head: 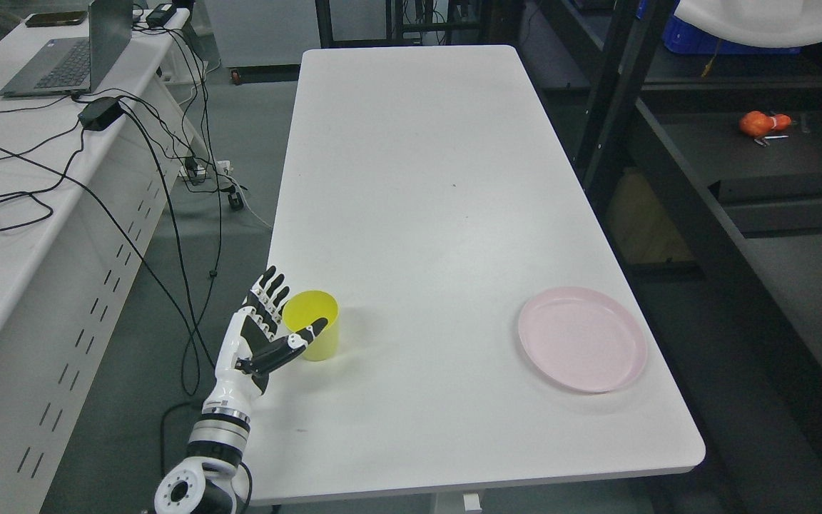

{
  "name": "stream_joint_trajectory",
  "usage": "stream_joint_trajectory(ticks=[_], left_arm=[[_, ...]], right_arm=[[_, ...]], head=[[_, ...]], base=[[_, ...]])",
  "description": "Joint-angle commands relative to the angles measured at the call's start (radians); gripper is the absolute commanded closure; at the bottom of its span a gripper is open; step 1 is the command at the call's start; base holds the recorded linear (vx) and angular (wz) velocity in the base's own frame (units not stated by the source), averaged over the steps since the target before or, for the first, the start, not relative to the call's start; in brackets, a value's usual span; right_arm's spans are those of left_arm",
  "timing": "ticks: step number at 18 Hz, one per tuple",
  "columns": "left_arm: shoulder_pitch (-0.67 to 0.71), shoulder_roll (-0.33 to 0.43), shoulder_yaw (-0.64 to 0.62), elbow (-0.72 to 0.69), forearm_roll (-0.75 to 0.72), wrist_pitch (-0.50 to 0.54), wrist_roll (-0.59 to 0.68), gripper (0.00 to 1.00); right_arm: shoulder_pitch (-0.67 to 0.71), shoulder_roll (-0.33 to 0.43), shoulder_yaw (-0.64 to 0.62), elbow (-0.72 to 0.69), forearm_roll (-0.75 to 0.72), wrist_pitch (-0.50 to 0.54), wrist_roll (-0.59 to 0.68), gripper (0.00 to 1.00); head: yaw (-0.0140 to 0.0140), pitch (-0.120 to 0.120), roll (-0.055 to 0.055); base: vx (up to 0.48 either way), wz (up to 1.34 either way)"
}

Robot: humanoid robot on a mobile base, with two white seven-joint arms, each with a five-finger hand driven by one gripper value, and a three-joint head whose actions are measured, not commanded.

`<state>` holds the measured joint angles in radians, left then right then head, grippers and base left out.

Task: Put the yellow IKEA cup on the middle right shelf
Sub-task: 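Close the left hand around the yellow cup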

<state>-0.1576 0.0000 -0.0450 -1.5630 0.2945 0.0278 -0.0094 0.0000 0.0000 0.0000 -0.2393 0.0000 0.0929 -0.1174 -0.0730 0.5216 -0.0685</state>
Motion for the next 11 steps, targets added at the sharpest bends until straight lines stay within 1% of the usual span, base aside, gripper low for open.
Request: stream_joint_trajectory(ticks=[1, 8, 11], left_arm=[[-0.051, 0.017, -0.072, 0.164, 0.003, 0.004, 0.000, 0.02], [-0.092, 0.017, -0.085, 0.230, 0.000, 0.004, 0.000, 0.02], [-0.094, 0.017, -0.095, 0.239, -0.006, 0.004, 0.000, 0.04]], right_arm=[[0.014, -0.017, 0.017, 0.000, -0.025, 0.001, 0.001, 0.01], [0.014, -0.017, 0.017, 0.000, -0.025, 0.001, 0.001, 0.01], [0.014, -0.017, 0.017, 0.000, -0.025, 0.001, 0.001, 0.01]], head=[[0.0000, 0.000, 0.000], [0.0000, 0.000, 0.000], [0.0000, 0.000, 0.000]], base=[[0.000, 0.00], [0.000, 0.00], [0.000, 0.00]])
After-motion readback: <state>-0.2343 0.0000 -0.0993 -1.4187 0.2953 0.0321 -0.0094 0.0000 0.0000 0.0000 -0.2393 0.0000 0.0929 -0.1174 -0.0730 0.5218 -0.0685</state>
